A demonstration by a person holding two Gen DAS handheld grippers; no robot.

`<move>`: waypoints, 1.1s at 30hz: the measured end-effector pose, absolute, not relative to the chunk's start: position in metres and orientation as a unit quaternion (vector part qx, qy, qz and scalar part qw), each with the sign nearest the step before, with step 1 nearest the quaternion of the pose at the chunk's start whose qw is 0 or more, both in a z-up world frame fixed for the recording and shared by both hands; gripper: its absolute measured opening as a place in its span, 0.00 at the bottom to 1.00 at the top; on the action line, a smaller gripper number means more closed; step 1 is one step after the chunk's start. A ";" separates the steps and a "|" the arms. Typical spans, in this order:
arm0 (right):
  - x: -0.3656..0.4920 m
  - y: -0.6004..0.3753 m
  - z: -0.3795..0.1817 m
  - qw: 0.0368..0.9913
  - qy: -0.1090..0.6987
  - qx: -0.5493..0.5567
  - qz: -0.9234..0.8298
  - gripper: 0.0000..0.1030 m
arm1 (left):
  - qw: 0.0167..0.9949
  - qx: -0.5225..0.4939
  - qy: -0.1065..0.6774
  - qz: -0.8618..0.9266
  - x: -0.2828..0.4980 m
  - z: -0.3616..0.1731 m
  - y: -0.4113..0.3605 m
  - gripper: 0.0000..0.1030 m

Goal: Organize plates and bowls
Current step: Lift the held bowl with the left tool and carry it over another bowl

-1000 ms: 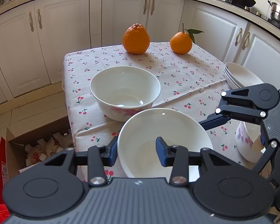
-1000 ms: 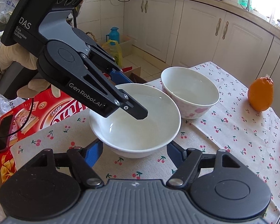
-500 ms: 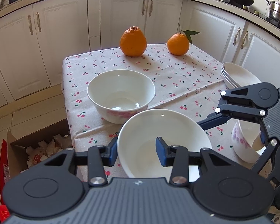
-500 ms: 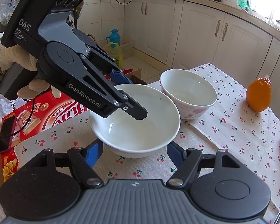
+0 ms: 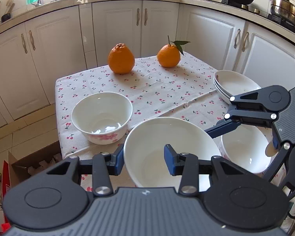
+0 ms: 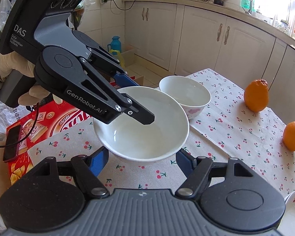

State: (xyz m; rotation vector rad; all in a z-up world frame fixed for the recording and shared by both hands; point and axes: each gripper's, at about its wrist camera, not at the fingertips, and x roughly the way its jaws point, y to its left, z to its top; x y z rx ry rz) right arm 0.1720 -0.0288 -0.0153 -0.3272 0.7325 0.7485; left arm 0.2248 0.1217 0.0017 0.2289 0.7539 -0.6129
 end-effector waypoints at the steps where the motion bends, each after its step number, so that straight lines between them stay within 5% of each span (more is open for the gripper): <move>1: 0.170 -0.033 -0.014 0.855 0.347 -0.155 0.354 0.77 | 0.878 0.112 0.359 -0.296 0.223 0.003 0.119 0.40; 33: 0.103 -0.136 0.010 0.891 0.326 -0.138 0.285 0.77 | 0.859 0.142 0.331 -0.364 0.188 0.011 0.014 0.40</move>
